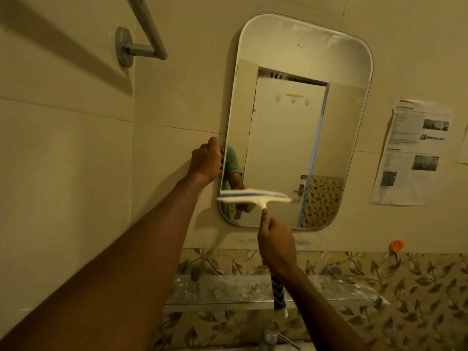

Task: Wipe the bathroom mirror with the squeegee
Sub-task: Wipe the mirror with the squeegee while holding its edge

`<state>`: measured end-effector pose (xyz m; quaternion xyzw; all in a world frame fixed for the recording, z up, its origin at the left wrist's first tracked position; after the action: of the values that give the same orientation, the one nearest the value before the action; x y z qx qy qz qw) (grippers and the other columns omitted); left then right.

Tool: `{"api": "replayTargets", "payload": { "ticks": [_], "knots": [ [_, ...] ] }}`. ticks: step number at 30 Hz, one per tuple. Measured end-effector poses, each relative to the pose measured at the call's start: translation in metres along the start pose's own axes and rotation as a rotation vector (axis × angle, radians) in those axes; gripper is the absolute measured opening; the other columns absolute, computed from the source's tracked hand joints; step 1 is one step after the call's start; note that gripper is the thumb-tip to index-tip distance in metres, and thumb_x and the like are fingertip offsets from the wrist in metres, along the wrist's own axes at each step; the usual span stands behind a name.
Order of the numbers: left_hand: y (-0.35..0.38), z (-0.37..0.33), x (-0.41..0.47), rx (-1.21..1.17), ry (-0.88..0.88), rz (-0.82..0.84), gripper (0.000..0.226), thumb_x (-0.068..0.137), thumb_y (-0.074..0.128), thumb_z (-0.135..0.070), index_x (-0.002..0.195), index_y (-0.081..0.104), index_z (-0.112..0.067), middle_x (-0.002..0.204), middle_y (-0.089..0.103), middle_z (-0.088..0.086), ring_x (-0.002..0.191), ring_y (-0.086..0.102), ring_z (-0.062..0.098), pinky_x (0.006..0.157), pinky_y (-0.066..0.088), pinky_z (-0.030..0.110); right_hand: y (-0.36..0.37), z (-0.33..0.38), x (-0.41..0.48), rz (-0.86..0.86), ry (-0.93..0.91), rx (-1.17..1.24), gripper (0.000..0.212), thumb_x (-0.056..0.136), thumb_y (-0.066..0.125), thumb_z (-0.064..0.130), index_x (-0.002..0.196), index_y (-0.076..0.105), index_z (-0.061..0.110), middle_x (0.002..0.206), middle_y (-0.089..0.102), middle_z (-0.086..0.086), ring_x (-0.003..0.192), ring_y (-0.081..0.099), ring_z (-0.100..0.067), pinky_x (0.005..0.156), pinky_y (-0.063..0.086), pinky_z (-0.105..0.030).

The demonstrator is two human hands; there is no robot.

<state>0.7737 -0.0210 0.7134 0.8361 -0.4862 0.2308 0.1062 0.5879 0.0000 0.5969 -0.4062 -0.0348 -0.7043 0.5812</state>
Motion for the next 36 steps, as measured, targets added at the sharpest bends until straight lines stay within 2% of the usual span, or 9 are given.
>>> {"api": "replayTargets", "payload": {
  "ticks": [4, 8, 13, 19, 23, 27, 30, 33, 36],
  "knots": [
    [-0.001, -0.002, -0.001, 0.055, 0.006, -0.001, 0.039, 0.098, 0.028, -0.035, 0.097, 0.054, -0.005, 0.11, 0.063, 0.026, 0.099, 0.063, 0.041, 0.087, 0.054, 0.053, -0.027, 0.023, 0.041, -0.136, -0.06, 0.038, 0.052, 0.104, 0.027, 0.037, 0.057, 0.044, 0.02, 0.051, 0.046, 0.001, 0.048, 0.054, -0.023, 0.046, 0.048, -0.032],
    [-0.001, 0.0, 0.0, 0.101, 0.008, 0.001, 0.053, 0.093, 0.027, -0.042, 0.109, 0.056, -0.001, 0.112, 0.062, 0.027, 0.103, 0.061, 0.043, 0.089, 0.052, 0.054, -0.005, -0.003, 0.022, -0.112, -0.025, -0.008, 0.05, 0.105, 0.028, 0.032, 0.058, 0.043, 0.022, 0.049, 0.041, 0.005, 0.037, 0.035, -0.004, 0.036, 0.026, -0.013],
    [0.0, -0.003, 0.0, 0.127, 0.039, -0.003, 0.063, 0.09, 0.026, -0.049, 0.104, 0.062, 0.0, 0.104, 0.066, 0.025, 0.096, 0.064, 0.04, 0.087, 0.054, 0.052, 0.013, -0.037, -0.022, -0.038, 0.094, -0.016, 0.05, 0.104, 0.028, 0.035, 0.059, 0.044, 0.02, 0.05, 0.044, 0.003, 0.041, 0.04, -0.011, 0.045, 0.039, -0.031],
    [-0.004, -0.011, 0.007, 0.153, -0.036, -0.015, 0.057, 0.097, 0.03, -0.051, 0.088, 0.066, -0.008, 0.09, 0.071, 0.017, 0.08, 0.069, 0.03, 0.079, 0.059, 0.045, -0.063, 0.028, 0.066, -0.151, -0.073, 0.092, 0.056, 0.104, 0.026, 0.039, 0.058, 0.046, 0.015, 0.052, 0.046, -0.003, 0.045, 0.046, -0.02, 0.045, 0.045, -0.033],
    [-0.003, -0.023, 0.015, 0.193, -0.089, -0.045, 0.065, 0.096, 0.031, -0.057, 0.094, 0.066, -0.003, 0.084, 0.071, 0.017, 0.073, 0.07, 0.029, 0.071, 0.061, 0.041, -0.122, 0.087, 0.145, -0.236, -0.1, 0.081, 0.055, 0.104, 0.025, 0.041, 0.064, 0.049, 0.012, 0.059, 0.053, -0.007, 0.043, 0.052, -0.019, 0.043, 0.049, -0.031],
    [0.0, -0.022, 0.018, 0.227, -0.059, -0.031, 0.064, 0.097, 0.028, -0.055, 0.101, 0.064, -0.002, 0.086, 0.07, 0.02, 0.075, 0.07, 0.031, 0.071, 0.061, 0.043, -0.147, 0.117, 0.177, -0.221, -0.095, 0.083, 0.049, 0.104, 0.025, 0.039, 0.068, 0.046, 0.014, 0.061, 0.05, -0.004, 0.045, 0.049, -0.015, 0.041, 0.046, -0.027],
    [0.0, -0.02, 0.023, 0.226, -0.053, -0.016, 0.065, 0.098, 0.027, -0.053, 0.108, 0.063, -0.001, 0.086, 0.069, 0.02, 0.073, 0.069, 0.03, 0.07, 0.061, 0.04, -0.127, 0.091, 0.159, -0.133, -0.016, 0.05, 0.05, 0.103, 0.024, 0.044, 0.071, 0.048, 0.014, 0.062, 0.05, -0.004, 0.049, 0.048, -0.016, 0.049, 0.047, -0.031],
    [0.0, -0.019, 0.024, 0.255, -0.052, -0.023, 0.064, 0.098, 0.026, -0.051, 0.112, 0.063, 0.0, 0.092, 0.069, 0.021, 0.075, 0.069, 0.029, 0.066, 0.061, 0.036, -0.088, 0.041, 0.113, -0.122, -0.049, -0.048, 0.057, 0.104, 0.022, 0.042, 0.065, 0.051, 0.013, 0.055, 0.049, -0.003, 0.045, 0.046, -0.015, 0.043, 0.041, -0.025],
    [0.001, -0.02, 0.019, 0.255, -0.041, -0.033, 0.062, 0.099, 0.025, -0.048, 0.115, 0.062, 0.0, 0.103, 0.067, 0.023, 0.088, 0.067, 0.035, 0.073, 0.06, 0.04, -0.056, 0.003, 0.062, -0.098, -0.019, -0.077, 0.056, 0.104, 0.025, 0.04, 0.056, 0.044, 0.017, 0.049, 0.042, 0.001, 0.042, 0.041, -0.013, 0.042, 0.035, -0.024]
  ]
}}
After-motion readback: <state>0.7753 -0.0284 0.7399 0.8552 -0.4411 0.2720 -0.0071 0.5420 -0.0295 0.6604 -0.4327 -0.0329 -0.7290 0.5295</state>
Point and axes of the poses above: each hand's wrist, its own x-axis towards the middle knuckle, its own y-axis out of the palm, z = x × y, the point moved 5 cm from there along x, towards the middle knuckle
